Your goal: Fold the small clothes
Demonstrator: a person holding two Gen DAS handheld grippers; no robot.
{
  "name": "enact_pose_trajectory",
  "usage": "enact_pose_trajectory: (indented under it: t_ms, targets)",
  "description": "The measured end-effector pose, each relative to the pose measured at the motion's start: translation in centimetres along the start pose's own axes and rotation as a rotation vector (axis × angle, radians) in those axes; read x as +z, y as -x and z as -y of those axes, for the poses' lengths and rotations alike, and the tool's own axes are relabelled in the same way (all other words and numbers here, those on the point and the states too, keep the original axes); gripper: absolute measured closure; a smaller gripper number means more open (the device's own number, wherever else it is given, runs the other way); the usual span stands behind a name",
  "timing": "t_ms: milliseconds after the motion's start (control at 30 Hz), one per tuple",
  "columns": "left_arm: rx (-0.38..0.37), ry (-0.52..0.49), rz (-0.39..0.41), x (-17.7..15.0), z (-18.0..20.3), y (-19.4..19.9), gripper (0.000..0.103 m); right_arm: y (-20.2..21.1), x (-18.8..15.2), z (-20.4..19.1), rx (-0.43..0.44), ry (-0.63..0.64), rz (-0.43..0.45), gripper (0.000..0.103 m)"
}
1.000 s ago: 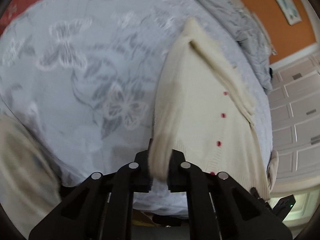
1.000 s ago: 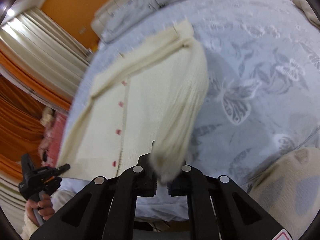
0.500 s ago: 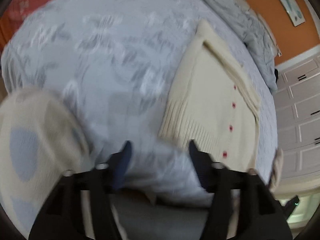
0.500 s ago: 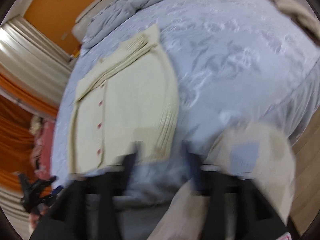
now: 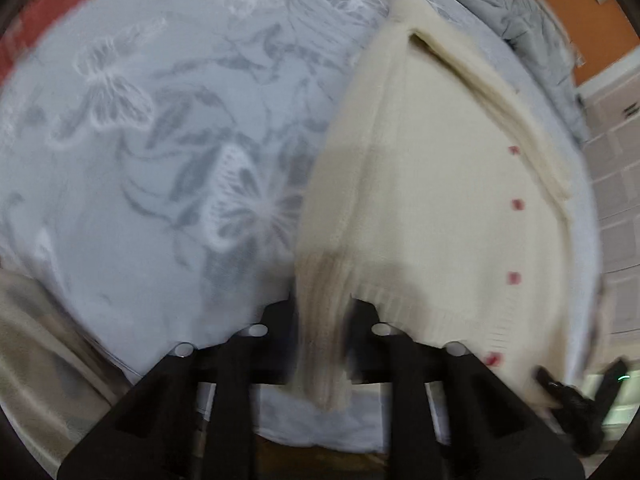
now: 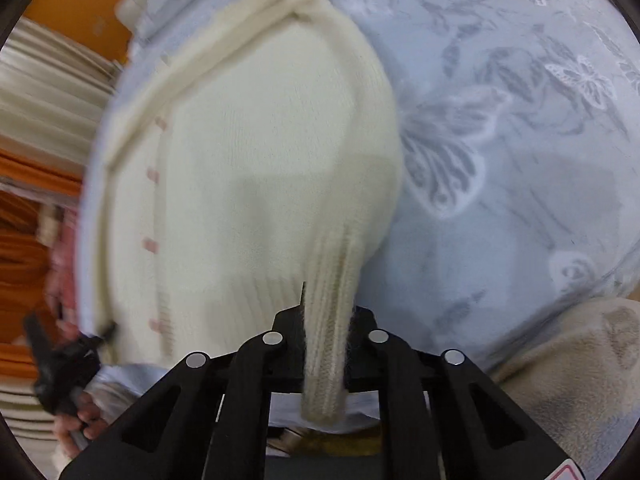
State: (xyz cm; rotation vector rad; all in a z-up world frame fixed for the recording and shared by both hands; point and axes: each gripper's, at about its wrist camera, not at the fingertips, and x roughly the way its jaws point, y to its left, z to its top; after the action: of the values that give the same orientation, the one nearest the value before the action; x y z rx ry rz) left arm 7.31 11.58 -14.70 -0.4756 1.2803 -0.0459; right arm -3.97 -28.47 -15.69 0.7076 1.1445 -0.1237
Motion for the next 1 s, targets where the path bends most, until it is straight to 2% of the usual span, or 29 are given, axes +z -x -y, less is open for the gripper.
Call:
enact_pose_trajectory:
  t_ms: [67, 133, 233, 300, 400, 500, 533, 567, 633, 700, 767, 833, 900, 933, 967, 1000]
  targets:
    - [-0.087, 0.055, 0.030, 0.2, -0.9, 2.4, 0.090, 2.4, -0.2, -0.4, 0.111, -0.007, 0.071, 0.094]
    - [-0.160, 0.060, 0.053, 0.1, -1.1, 4.9, 0.091, 5.9, -0.9, -0.7, 0.212, 0.001, 0.142, 0.095]
    - [-0.222, 0.019, 0.068, -1.1, -1.0, 8.4, 0.091, 9.7, -2.3, -0.8, 0.290, 0.022, 0.193, 0.095]
    - [-0.238, -0.018, 0.059, -2.8, -1.4, 10.9, 0.091, 12.4, -4.1, -0.9, 0.300, 0.066, 0.198, 0.095]
    - [-0.239, -0.050, 0.005, -7.0, -3.6, 13.7, 0.091, 14.4, -7.3, -0.6, 0.258, 0.129, 0.140, 0.095]
    - [-0.263, -0.039, -0.075, -10.9, -5.5, 16.0, 0.091, 15.9, -12.2, 0.5, 0.225, 0.189, 0.016, 0.095]
    - [-0.278, -0.028, -0.098, -12.2, -5.9, 16.9, 0.091, 16.5, -12.8, 0.6, 0.222, 0.204, -0.012, 0.095]
    - [-0.299, -0.015, -0.118, -13.1, -6.1, 17.9, 0.091, 17.6, -13.7, 0.8, 0.229, 0.219, -0.041, 0.095]
    - [-0.320, -0.030, -0.106, -13.3, -5.3, 20.0, 0.091, 19.5, -13.9, 0.3, 0.279, 0.235, -0.048, 0.095]
    - [-0.340, -0.076, -0.050, -11.3, -3.3, 21.8, 0.091, 22.0, -11.8, -1.6, 0.299, 0.297, 0.037, 0.095]
    - [-0.375, -0.143, 0.025, -7.1, -0.3, 21.9, 0.091, 22.8, -8.0, -2.6, 0.344, 0.291, 0.147, 0.095]
    - [-0.327, -0.191, 0.098, -3.1, 2.2, 20.9, 0.090, 21.9, -3.6, -2.9, 0.345, 0.245, 0.259, 0.094]
    - [-0.293, -0.237, 0.173, 1.0, 5.0, 18.6, 0.084, 18.6, 1.2, -2.3, 0.286, 0.167, 0.335, 0.083]
    - [-0.268, -0.258, 0.209, 2.8, 6.2, 16.9, 0.078, 16.4, 3.4, -1.6, 0.222, 0.107, 0.358, 0.071]
    - [-0.248, -0.255, 0.212, 4.4, 7.0, 14.8, 0.068, 14.6, 4.8, -0.8, 0.145, 0.063, 0.360, 0.066]
    - [-0.229, -0.231, 0.185, 5.5, 7.3, 12.7, 0.062, 13.2, 5.7, -0.7, 0.066, 0.037, 0.360, 0.066]
